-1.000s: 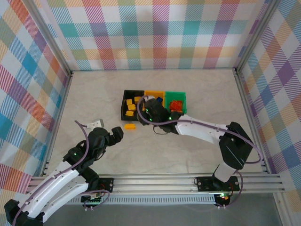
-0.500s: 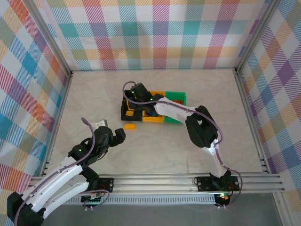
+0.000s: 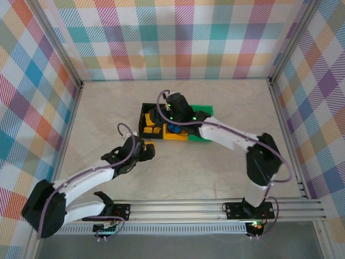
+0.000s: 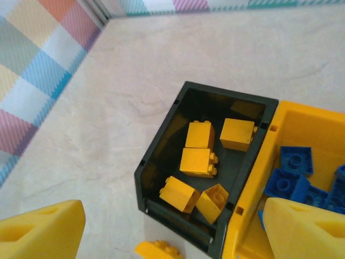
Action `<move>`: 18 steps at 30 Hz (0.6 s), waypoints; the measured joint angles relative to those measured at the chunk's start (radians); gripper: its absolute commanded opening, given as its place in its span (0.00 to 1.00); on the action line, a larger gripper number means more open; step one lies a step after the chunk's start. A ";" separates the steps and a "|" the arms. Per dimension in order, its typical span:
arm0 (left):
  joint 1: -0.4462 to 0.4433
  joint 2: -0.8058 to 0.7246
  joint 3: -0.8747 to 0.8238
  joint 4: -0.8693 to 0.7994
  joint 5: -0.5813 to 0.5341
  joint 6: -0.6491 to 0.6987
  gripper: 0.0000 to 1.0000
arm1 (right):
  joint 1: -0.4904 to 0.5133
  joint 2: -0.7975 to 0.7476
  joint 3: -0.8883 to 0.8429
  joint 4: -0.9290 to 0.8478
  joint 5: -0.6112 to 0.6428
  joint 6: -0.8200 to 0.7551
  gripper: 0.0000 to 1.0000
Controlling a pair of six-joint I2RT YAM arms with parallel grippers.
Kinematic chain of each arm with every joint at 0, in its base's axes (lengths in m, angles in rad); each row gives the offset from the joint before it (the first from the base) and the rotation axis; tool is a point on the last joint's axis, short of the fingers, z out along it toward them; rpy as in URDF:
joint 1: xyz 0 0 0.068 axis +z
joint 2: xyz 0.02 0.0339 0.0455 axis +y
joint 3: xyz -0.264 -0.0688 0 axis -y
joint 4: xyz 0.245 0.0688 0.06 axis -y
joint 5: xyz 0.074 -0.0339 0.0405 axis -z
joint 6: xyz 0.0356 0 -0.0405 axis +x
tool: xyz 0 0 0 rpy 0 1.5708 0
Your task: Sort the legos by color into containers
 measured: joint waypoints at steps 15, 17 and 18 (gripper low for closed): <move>-0.017 0.430 0.161 0.194 -0.096 0.112 0.92 | 0.000 -0.320 -0.306 0.047 0.064 0.002 0.91; -0.017 0.448 0.163 0.201 -0.109 0.119 0.90 | 0.000 -0.347 -0.313 0.056 0.072 0.002 0.91; -0.017 0.456 0.163 0.206 -0.115 0.122 0.90 | 0.000 -0.357 -0.315 0.060 0.075 0.002 0.91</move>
